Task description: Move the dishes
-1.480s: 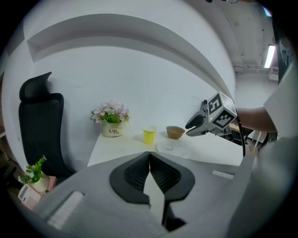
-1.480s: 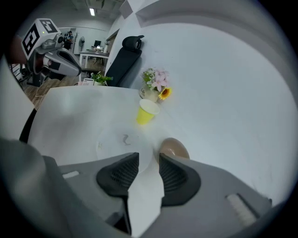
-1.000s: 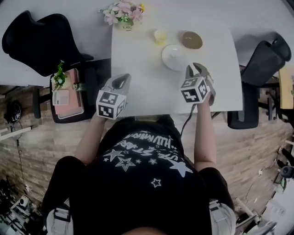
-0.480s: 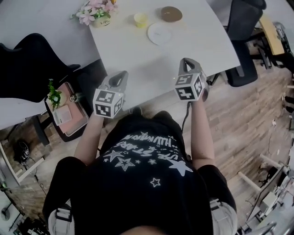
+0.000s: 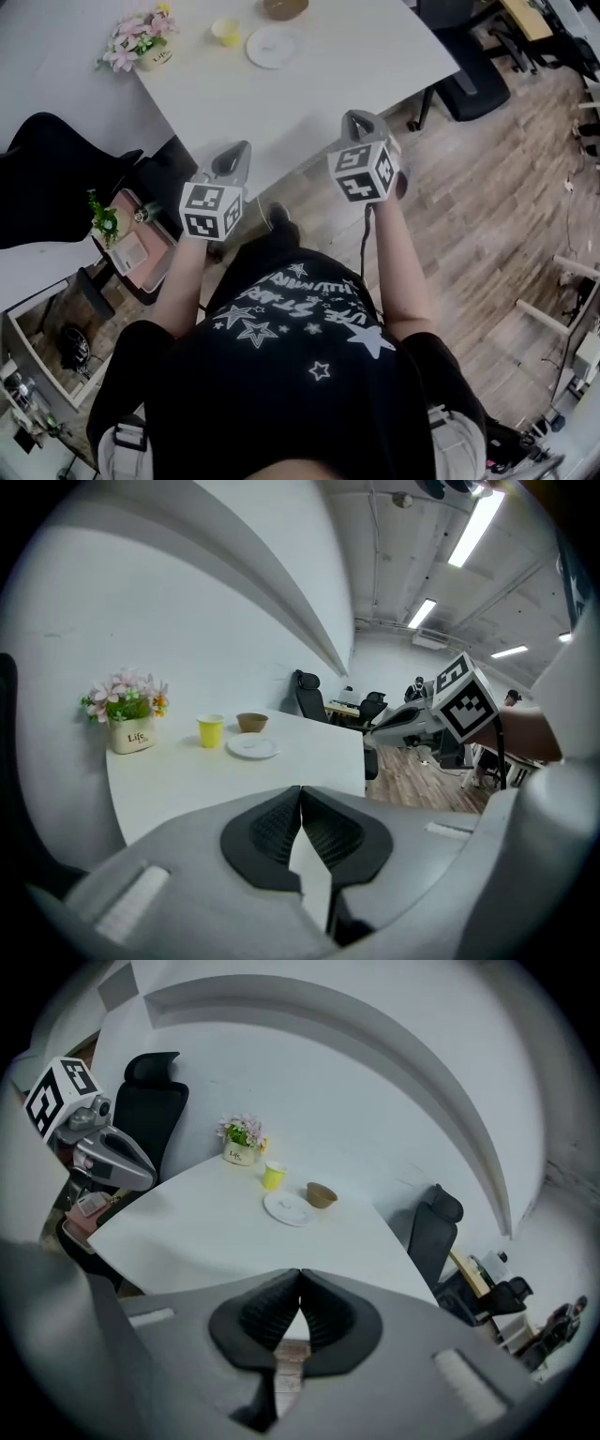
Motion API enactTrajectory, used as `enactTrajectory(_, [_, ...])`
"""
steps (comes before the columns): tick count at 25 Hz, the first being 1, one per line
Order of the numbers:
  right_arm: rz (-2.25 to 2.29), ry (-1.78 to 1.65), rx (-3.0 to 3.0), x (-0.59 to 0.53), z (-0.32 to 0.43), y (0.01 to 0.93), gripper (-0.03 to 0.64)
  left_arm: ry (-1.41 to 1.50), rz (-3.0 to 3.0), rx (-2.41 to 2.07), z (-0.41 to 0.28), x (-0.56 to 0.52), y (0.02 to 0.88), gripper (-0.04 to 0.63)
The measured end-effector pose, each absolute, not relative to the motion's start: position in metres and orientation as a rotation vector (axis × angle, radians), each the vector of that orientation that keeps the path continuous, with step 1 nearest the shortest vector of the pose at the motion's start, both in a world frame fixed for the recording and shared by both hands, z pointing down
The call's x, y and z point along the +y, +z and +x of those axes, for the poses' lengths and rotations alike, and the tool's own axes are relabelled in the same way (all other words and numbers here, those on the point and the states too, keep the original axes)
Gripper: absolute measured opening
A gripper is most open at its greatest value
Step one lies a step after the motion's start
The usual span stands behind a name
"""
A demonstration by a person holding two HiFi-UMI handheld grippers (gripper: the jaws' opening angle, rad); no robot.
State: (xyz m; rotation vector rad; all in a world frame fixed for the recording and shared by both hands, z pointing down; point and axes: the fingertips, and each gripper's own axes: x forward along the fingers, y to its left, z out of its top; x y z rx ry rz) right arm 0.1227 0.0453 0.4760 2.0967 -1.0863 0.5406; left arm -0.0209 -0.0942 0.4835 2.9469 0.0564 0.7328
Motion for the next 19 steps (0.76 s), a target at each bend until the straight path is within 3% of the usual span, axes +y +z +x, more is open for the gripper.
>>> enactTrajectory(19, [2.253, 0.532, -1.070, 0.201, 0.015, 0.446, 0.005, 0.693, 3.037, 0.183, -0.098, 0.058, 0.448, 0.012])
